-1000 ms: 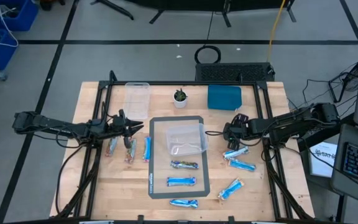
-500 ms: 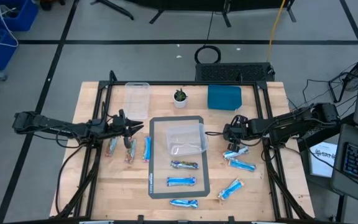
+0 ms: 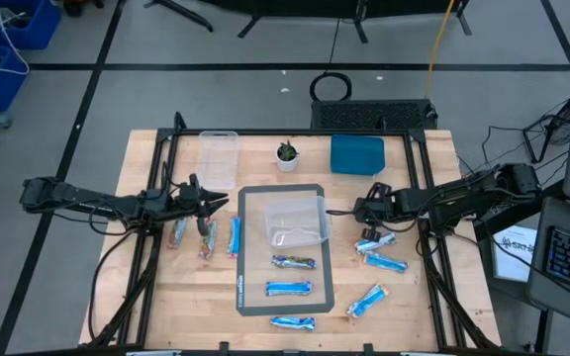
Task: Pick and place Granola Bars by type
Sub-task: Put the snack into the right bin
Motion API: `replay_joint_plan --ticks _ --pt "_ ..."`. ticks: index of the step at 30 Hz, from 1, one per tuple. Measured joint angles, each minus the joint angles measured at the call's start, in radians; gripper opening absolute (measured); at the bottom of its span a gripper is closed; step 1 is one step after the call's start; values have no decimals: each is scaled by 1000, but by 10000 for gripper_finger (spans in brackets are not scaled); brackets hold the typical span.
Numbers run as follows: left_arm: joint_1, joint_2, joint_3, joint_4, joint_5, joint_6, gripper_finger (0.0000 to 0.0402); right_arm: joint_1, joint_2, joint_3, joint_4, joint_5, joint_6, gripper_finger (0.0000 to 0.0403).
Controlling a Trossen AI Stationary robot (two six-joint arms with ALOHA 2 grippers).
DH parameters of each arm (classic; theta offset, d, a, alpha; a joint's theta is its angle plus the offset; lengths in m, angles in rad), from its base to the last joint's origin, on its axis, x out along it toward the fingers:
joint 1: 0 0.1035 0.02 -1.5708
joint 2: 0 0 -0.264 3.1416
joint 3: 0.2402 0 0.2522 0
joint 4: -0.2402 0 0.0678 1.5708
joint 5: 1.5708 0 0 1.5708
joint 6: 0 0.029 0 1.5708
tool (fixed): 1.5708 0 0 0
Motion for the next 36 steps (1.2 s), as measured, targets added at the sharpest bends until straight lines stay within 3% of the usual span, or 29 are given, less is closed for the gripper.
replay_joint_plan --ticks 12,20,26,31,36 --pt "0 0 0 0 0 0 79 0 -91 1 35 2 -35 14" --pt "0 0 0 0 0 0 79 0 -220 1 180 11 -152 11" --pt "0 0 0 0 0 0 79 -5 -299 1 322 139 -292 10" --pt "0 0 0 0 0 0 79 -74 -349 1 412 190 -365 10" --pt "0 0 0 0 0 0 79 -215 -377 1 477 189 -400 10"
